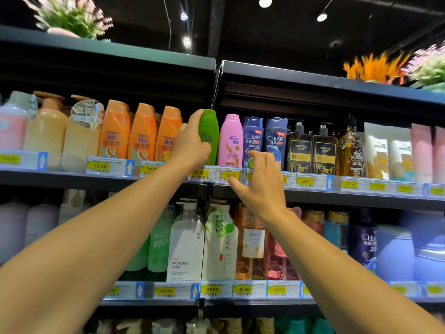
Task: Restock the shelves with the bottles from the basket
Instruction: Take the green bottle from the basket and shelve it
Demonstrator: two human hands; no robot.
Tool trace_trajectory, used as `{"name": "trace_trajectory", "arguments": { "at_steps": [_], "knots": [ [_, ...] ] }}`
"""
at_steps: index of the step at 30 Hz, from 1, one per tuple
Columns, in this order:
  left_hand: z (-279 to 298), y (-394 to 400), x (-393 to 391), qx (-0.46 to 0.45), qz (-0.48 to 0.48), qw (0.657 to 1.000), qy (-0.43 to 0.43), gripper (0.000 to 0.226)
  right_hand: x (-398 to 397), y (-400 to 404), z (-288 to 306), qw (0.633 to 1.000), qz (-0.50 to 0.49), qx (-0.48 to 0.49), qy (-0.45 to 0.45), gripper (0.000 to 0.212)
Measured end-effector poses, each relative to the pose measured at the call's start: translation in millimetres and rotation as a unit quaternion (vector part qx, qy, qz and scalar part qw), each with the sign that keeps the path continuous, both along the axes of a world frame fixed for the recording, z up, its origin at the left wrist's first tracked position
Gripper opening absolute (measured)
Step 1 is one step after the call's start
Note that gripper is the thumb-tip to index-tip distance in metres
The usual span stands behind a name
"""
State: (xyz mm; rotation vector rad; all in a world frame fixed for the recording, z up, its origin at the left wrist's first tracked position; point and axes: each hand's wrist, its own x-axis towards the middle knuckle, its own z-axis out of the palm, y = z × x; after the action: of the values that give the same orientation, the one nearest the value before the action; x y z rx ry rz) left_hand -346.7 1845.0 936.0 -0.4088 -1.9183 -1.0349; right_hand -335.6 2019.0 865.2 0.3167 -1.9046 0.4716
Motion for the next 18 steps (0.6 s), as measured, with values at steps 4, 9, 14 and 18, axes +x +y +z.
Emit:
{"name": "trace_trajectory", "arguments": {
  "at_steps": [4,9,14,18],
  "knots": [
    [0.3,3.5,1.0,-0.023,0.039,0.999,0.003,0.082,-1.8,0.9,0.2,1.0,0.006,-0.007,0.004,0.072],
    [7.3,1.6,3.6,-0.054,0.085,0.995,0.004,0.074,-3.9,0.7,-1.3,1.0,0.01,-0.01,0.014,0.069],
    [16.2,1.6,7.2,-0.106,0.155,0.982,-0.011,0.076,-4.4,1.5,-2.3,0.999,0.026,-0.019,0.013,0.067],
    [23.8,-1.0,7.5,-0.15,0.214,0.965,-0.006,0.065,-3.7,3.6,-2.1,0.999,0.038,-0.027,0.008,0.065]
  ]
}}
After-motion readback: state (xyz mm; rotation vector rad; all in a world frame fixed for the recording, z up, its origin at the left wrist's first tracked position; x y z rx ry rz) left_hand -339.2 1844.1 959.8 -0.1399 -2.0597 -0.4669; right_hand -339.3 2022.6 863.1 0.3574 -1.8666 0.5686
